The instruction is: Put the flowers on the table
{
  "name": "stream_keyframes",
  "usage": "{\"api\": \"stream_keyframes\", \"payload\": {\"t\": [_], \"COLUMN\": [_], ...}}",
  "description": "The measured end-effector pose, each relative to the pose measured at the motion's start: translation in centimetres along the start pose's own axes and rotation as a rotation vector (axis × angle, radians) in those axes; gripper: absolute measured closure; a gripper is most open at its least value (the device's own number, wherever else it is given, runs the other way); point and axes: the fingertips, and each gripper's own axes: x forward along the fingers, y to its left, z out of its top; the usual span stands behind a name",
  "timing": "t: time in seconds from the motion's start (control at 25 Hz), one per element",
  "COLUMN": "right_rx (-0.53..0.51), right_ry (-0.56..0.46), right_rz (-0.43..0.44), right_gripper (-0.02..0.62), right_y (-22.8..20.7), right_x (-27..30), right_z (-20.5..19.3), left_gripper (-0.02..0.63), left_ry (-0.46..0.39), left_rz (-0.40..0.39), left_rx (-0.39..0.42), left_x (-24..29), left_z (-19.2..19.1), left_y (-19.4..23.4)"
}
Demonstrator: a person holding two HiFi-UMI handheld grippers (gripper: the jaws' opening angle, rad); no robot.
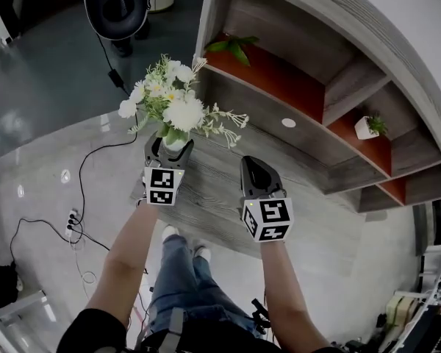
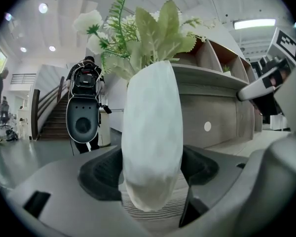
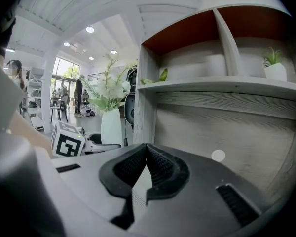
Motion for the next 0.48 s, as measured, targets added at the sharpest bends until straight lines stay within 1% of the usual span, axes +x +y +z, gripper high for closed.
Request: {"api": "stream_keyframes", "payload": {"t": [0.32, 0.48], "right_rx": [-0.025, -0.054], "right_ry": [0.016, 0.017], "right_rz": [-0.023, -0.023], "right_gripper": [0.581, 0.581], "right_y": [-0.1, 0.4], "right_x": [-1.5, -1.3], "right_z": [-0.3, 0.2], "left_gripper": [0.252, 0.252], "left_ry": [-0.010, -0.005], "left_rz": [-0.002, -0.004], "left_rx": [-0.010, 0.004], "left_x": [0.1, 0.2], "left_z": [0.0, -0.1], "left_y": [-0.3, 0.1]}}
